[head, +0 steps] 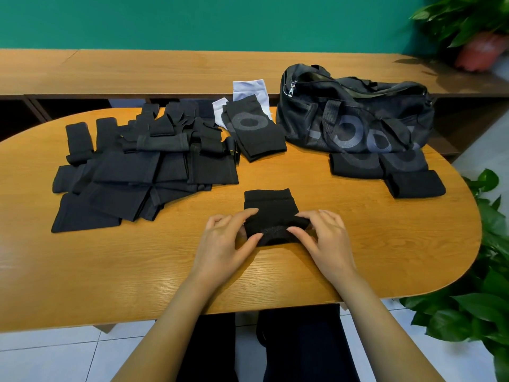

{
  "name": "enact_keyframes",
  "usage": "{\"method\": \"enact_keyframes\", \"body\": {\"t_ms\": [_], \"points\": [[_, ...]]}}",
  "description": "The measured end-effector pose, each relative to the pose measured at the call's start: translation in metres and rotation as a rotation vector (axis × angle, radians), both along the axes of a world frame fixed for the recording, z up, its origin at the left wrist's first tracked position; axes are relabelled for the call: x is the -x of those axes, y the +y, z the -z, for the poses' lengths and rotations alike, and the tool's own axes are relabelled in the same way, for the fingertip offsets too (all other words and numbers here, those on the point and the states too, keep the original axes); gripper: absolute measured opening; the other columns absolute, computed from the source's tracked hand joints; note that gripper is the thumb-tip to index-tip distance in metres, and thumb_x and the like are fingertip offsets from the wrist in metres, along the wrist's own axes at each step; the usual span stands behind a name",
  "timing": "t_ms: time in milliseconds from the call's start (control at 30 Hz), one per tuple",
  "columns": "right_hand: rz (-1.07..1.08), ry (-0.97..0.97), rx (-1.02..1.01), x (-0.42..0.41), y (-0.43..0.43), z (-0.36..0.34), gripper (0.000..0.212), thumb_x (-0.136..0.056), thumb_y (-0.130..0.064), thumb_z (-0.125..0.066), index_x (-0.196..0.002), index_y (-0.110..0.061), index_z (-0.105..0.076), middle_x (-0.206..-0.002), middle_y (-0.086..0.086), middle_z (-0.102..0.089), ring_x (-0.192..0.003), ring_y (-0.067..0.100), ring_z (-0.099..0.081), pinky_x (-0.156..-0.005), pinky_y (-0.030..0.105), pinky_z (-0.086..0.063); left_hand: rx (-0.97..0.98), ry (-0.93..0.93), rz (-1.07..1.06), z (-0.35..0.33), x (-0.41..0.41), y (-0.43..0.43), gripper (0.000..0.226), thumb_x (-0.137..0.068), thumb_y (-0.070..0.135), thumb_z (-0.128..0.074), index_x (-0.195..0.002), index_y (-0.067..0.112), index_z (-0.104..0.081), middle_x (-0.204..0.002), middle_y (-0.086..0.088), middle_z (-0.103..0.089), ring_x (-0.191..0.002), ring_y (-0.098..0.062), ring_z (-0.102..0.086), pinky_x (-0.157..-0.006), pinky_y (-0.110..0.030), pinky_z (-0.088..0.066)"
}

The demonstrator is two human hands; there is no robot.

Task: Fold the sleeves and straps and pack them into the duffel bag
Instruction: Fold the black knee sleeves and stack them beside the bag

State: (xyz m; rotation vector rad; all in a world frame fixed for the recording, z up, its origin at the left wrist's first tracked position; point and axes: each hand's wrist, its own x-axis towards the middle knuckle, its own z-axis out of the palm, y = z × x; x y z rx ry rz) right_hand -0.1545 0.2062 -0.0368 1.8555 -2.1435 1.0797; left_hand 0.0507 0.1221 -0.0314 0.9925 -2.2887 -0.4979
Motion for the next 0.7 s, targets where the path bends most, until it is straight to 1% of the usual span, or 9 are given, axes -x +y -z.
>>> {"method": "enact_keyframes", "body": {"t_ms": [100,233,267,333,400,467,533,633,700], "points": [[0.025,-0.002,-0.012,-0.0003,-0.0006,-0.0002,0.051,-0.089,-0.055,-0.049,-0.115,-0.015,-0.066,-0.083,-0.002,-0.065,-0.089,-0.007,-0.028,-0.083,0.031,-0.039,-0.024,0.024,0.000,0.0004,-0.0002,0.0001,0.056,-0.086,0.051,-0.055,-0.138,0.033,-0.046,-0.077,0.017,-0.056,-0.089,-0.008,-0.051,-0.087,-0.022,-0.031],[0.030,0.008,-0.092,0.0005,-0.0037,-0.0031,0.051,-0.088,-0.053,-0.048,-0.124,-0.019,-0.062,-0.076,-0.014,-0.053,-0.079,0.000,-0.041,-0.089,0.028,-0.034,0.121,0.057,0.024,0.0019,-0.0006,-0.0009,0.047,-0.090,0.048,-0.056,-0.130,0.023,-0.057,-0.084,0.017,-0.054,-0.084,-0.003,-0.049,-0.084,-0.026,-0.038],[0.025,0.001,-0.120,0.0014,-0.0049,-0.0030,0.051,-0.089,-0.052,-0.048,-0.126,-0.019,-0.061,-0.076,-0.014,-0.052,-0.079,0.002,-0.044,-0.091,0.027,-0.033,0.179,0.051,0.058,0.0033,-0.0010,-0.0007,0.045,-0.091,0.047,-0.055,-0.127,0.021,-0.060,-0.092,0.014,-0.056,-0.090,-0.005,-0.049,-0.083,-0.028,-0.040],[0.014,-0.015,-0.160,0.0023,-0.0060,-0.0023,0.053,-0.089,-0.053,-0.045,-0.127,-0.020,-0.060,-0.076,-0.014,-0.053,-0.080,0.004,-0.046,-0.092,0.028,-0.033,0.208,-0.006,0.159,0.0059,-0.0011,-0.0012,0.044,-0.093,0.048,-0.053,-0.128,0.022,-0.061,-0.119,0.007,-0.060,-0.112,-0.010,-0.051,-0.096,-0.033,-0.040],[0.017,-0.014,-0.146,0.0023,-0.0056,-0.0013,0.053,-0.091,-0.054,-0.042,-0.126,-0.018,-0.061,-0.077,-0.011,-0.057,-0.080,0.004,-0.049,-0.093,0.032,-0.038,0.169,-0.110,0.246,0.0072,0.0005,-0.0021,0.046,-0.094,0.051,-0.051,-0.133,0.027,-0.058,-0.141,0.008,-0.052,-0.133,-0.008,-0.041,-0.110,-0.031,-0.028],[0.040,0.025,-0.101,0.0015,-0.0045,0.0002,0.047,-0.097,-0.049,-0.043,-0.125,-0.015,-0.062,-0.088,-0.004,-0.062,-0.086,0.007,-0.051,-0.089,0.037,-0.044,0.127,-0.187,0.275,0.0074,0.0034,-0.0028,0.049,-0.095,0.054,-0.048,-0.138,0.031,-0.053,-0.148,0.012,-0.045,-0.139,-0.001,-0.032,-0.115,-0.028,-0.017],[0.056,0.085,-0.084,-0.0006,-0.0033,0.0002,0.046,-0.099,-0.044,-0.040,-0.127,-0.015,-0.061,-0.111,0.001,-0.061,-0.103,0.012,-0.049,-0.089,0.039,-0.047,0.076,-0.212,0.268,0.0066,0.0046,-0.0042,0.052,-0.094,0.058,-0.045,-0.141,0.034,-0.048,-0.150,0.014,-0.041,-0.141,0.002,-0.027,-0.118,-0.026,-0.010],[-0.057,0.164,-0.111,-0.0022,-0.0017,-0.0004,0.049,-0.101,-0.045,-0.036,-0.135,-0.018,-0.057,-0.143,0.002,-0.050,-0.135,0.016,-0.039,-0.109,0.038,-0.032,0.046,-0.222,0.261,0.0067,0.0046,-0.0055,0.057,-0.094,0.061,-0.043,-0.144,0.035,-0.042,-0.153,0.016,-0.036,-0.143,0.004,-0.022,-0.120,-0.027,-0.006],[-0.142,0.190,-0.161,-0.0022,-0.0021,0.0007,0.052,-0.104,-0.050,-0.027,-0.135,-0.021,-0.056,-0.146,-0.003,-0.049,-0.142,0.012,-0.034,-0.117,0.038,-0.023,0.034,-0.220,0.256,0.0067,0.0047,-0.0059,0.059,-0.093,0.062,-0.042,-0.145,0.035,-0.040,-0.153,0.017,-0.033,-0.144,0.004,-0.019,-0.121,-0.028,-0.005]]}}
